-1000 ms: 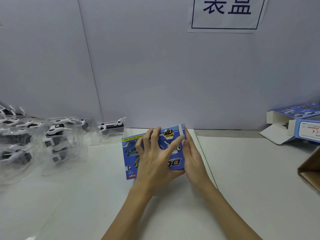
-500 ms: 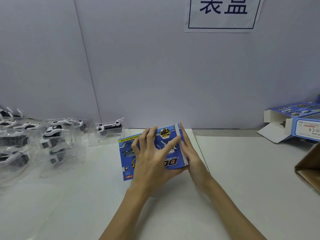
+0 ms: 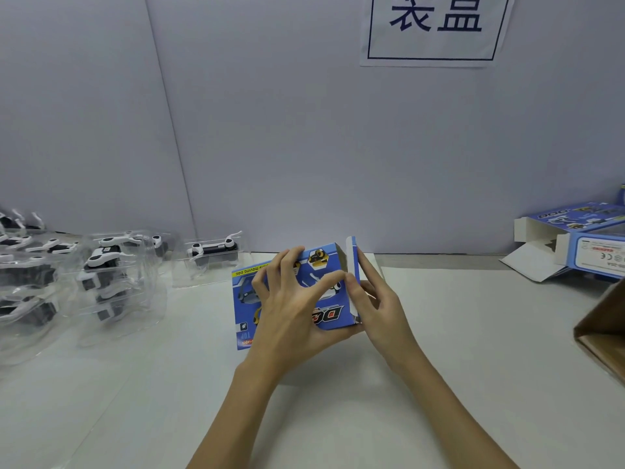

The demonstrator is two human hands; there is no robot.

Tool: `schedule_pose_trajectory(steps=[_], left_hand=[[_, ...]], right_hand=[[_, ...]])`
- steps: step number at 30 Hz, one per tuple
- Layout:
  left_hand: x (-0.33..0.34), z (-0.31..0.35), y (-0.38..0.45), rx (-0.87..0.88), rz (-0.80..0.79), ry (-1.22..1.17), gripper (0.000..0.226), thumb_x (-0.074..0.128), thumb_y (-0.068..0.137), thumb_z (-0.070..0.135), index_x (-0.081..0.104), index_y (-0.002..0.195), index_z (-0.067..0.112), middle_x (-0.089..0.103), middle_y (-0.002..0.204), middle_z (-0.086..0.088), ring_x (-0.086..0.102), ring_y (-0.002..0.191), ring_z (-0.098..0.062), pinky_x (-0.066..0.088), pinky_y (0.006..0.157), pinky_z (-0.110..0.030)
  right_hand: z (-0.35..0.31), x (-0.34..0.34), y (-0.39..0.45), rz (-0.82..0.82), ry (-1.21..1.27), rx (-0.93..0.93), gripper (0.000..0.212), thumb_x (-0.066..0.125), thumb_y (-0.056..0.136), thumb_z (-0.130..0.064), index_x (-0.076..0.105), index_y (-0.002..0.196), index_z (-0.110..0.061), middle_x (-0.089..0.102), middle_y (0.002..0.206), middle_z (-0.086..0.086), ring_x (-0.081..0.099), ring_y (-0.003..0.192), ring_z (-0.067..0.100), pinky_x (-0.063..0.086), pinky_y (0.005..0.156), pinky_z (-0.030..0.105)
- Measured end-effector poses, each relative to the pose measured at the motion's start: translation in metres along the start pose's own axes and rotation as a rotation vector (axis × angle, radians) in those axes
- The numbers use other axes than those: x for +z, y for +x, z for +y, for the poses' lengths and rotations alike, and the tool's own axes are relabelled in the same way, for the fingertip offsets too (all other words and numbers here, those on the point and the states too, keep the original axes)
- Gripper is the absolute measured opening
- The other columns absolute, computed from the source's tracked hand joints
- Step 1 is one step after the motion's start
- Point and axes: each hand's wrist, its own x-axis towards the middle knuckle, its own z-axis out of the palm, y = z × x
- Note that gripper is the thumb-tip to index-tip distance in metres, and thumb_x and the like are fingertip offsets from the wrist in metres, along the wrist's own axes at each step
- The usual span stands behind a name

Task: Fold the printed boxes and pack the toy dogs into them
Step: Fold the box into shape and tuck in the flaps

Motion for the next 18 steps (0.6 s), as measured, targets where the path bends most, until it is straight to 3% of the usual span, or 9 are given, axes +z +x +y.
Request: schedule_pose_trajectory(steps=[4, 12, 18], left_hand=[[-0.004, 0.0, 0.001, -0.011, -0.014, 0.055, 0.073, 0.058, 0.069, 0.091, 0.054, 0.127, 0.048, 0.041, 0.15, -0.014, 0.035, 0.141, -0.035, 0.027, 0.108, -0.057], [-0.011, 0.0, 0.003, 0.001, 0.005, 0.132, 0.075, 0.063, 0.064, 0.092, 0.05, 0.122, 0.046, 0.044, 0.138, -0.014, 0.041, 0.13, -0.037, 0.027, 0.104, -0.058], [-0.01, 0.0, 0.003, 0.003, 0.004, 0.15, 0.071, 0.063, 0.063, 0.084, 0.055, 0.121, 0.044, 0.044, 0.138, -0.014, 0.041, 0.13, -0.036, 0.029, 0.102, -0.058]], right_hand=[[0.0, 0.002, -0.001, -0.022, -0.015, -0.028, 0.063, 0.061, 0.09, -0.048, 0.044, 0.151, -0.044, 0.071, 0.122, 0.002, 0.074, 0.108, 0.016, 0.065, 0.072, 0.036], [-0.003, 0.0, -0.002, -0.119, -0.003, -0.064, 0.051, 0.062, 0.096, -0.043, 0.045, 0.143, -0.054, 0.074, 0.121, -0.009, 0.073, 0.112, 0.016, 0.064, 0.074, 0.031], [0.004, 0.011, -0.002, -0.183, -0.118, -0.078, 0.056, 0.041, 0.103, -0.051, 0.019, 0.154, -0.063, 0.056, 0.139, -0.01, 0.065, 0.123, 0.008, 0.062, 0.092, 0.037]])
